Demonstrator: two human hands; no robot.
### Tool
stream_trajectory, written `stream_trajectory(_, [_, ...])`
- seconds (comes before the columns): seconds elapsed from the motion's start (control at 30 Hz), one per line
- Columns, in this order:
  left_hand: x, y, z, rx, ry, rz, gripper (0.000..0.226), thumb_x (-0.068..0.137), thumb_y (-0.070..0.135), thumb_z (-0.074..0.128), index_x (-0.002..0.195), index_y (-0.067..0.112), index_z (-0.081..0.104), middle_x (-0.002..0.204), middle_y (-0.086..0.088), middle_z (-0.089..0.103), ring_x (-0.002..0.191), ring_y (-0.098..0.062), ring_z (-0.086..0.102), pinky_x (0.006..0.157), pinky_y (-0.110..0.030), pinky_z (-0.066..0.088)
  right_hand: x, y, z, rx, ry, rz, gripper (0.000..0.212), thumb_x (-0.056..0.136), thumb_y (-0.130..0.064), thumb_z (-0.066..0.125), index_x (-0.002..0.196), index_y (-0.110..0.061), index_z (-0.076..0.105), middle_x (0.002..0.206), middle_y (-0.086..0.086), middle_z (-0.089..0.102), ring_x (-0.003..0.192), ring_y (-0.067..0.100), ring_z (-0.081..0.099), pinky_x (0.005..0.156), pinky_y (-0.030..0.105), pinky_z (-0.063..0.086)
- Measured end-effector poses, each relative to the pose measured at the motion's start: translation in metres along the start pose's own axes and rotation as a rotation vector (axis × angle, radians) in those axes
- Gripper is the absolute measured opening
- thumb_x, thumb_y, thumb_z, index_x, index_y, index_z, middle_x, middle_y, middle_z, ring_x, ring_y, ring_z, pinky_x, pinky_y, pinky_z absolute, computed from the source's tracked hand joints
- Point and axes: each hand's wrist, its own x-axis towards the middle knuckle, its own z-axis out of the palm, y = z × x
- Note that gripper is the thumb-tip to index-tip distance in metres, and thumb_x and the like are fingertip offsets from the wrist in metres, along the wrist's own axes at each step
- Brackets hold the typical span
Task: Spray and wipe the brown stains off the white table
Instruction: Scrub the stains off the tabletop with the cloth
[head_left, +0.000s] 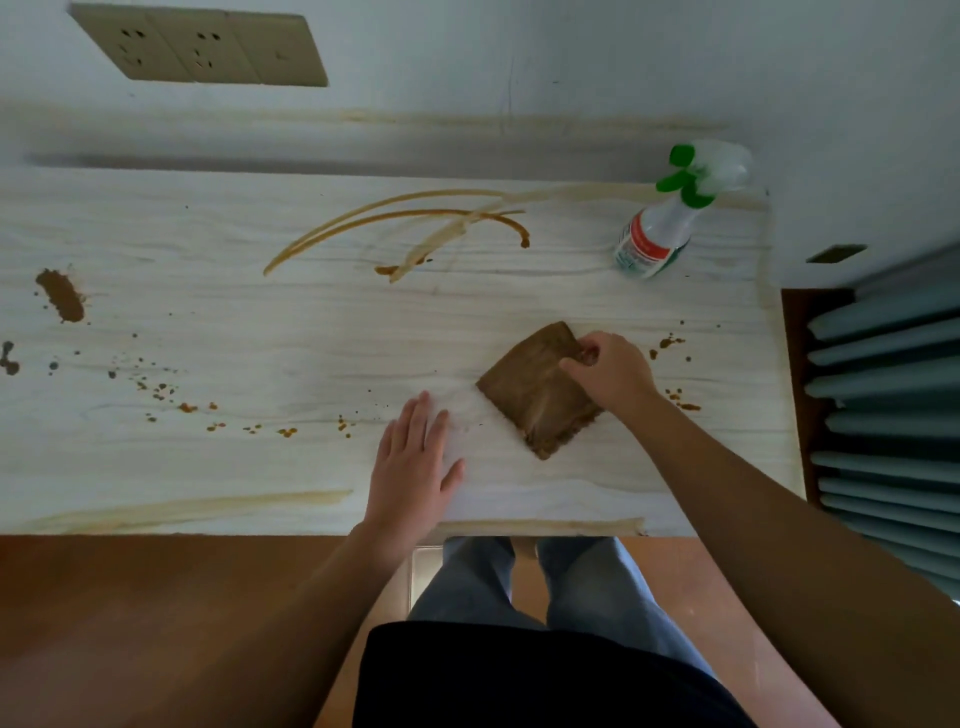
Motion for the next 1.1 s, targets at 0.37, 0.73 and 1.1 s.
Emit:
stream_trajectory(0.37, [0.021,-0.011,-0.005,0.067,-0.066,0.008,0.074,0.100,0.056,0.039,0.160,0.015,0.023,0.170,-0.014,0.007,0.157,-0.031,0.005,0.127,-0.048,0.015,-0.035,0.007,-0.008,0.302,-0.044,0.088,0.041,0.087,-0.019,0.068,0.126,-0.010,0.063,0.095,0.008,0.068,0.092,0.027,0.065,0.079,0.037,0.053])
stream_trajectory(0.73, [0.019,-0.006,-0.006,0.030,-0.018,-0.002,0.071,0.094,0.047,0.060,0.152,0.009,0.043,0.165,-0.018,0.025,0.154,-0.036,0.021,0.122,-0.054,0.024,-0.073,-0.020,-0.076,0.271,0.115,-0.183,0.049,0.083,-0.021,0.069,0.129,-0.031,0.059,0.084,-0.007,0.064,0.068,0.012,0.064,0.062,0.026,0.053])
stream_trajectory(1.1, [0.020,-0.013,0.002,0.030,-0.009,0.001,0.073,0.096,0.052,0.055,0.155,0.013,0.037,0.167,-0.015,0.020,0.155,-0.034,0.017,0.123,-0.049,0.021,-0.083,0.003,0.052,0.112,-0.219,-0.169,0.035,0.094,-0.031,0.057,0.128,-0.027,0.059,0.100,-0.016,0.062,0.089,0.003,0.060,0.081,0.025,0.052])
